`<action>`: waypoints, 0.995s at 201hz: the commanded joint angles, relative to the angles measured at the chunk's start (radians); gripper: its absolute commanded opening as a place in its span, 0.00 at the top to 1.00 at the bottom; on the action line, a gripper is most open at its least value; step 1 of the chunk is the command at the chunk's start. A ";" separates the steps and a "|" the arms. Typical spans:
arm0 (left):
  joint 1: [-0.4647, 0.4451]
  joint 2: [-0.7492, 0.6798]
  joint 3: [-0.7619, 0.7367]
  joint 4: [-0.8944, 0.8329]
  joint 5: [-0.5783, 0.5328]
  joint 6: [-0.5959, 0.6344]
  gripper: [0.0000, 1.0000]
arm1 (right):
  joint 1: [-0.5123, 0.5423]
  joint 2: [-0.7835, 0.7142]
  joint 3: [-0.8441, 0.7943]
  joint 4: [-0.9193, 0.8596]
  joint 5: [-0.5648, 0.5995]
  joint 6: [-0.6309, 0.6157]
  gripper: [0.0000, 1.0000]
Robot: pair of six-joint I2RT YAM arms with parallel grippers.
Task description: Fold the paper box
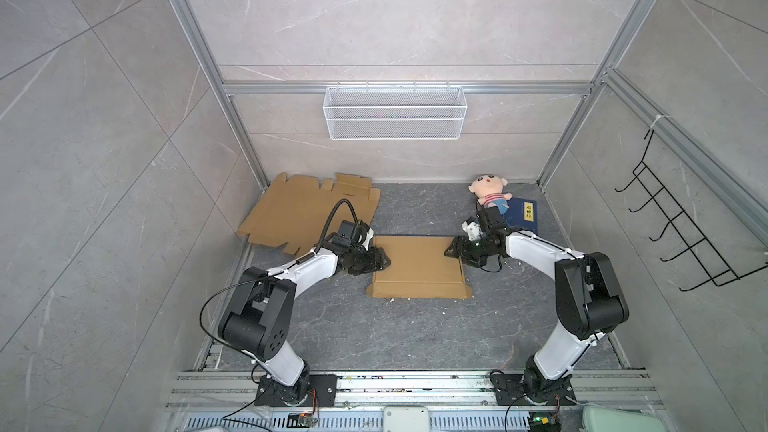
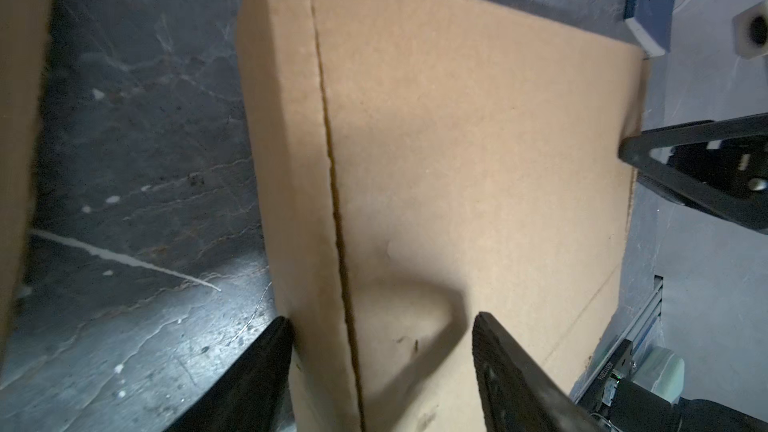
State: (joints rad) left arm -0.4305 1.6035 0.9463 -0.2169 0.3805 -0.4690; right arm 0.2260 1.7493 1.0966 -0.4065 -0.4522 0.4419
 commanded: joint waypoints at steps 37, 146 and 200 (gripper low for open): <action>0.026 -0.118 0.062 -0.065 -0.392 0.051 0.25 | -0.031 -0.113 -0.034 -0.104 0.075 -0.074 0.33; 0.125 -0.110 -0.019 0.114 -0.059 -0.088 0.17 | 0.018 -0.239 -0.165 -0.093 0.103 0.026 0.39; 0.064 0.020 -0.035 0.118 -0.048 -0.050 0.31 | 0.036 -0.159 -0.153 -0.055 0.075 0.007 0.48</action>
State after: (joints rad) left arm -0.3588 1.5738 0.9195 -0.1215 0.3035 -0.5499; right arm 0.2470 1.5589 0.9379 -0.4938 -0.3573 0.4515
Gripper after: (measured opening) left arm 0.735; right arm 0.549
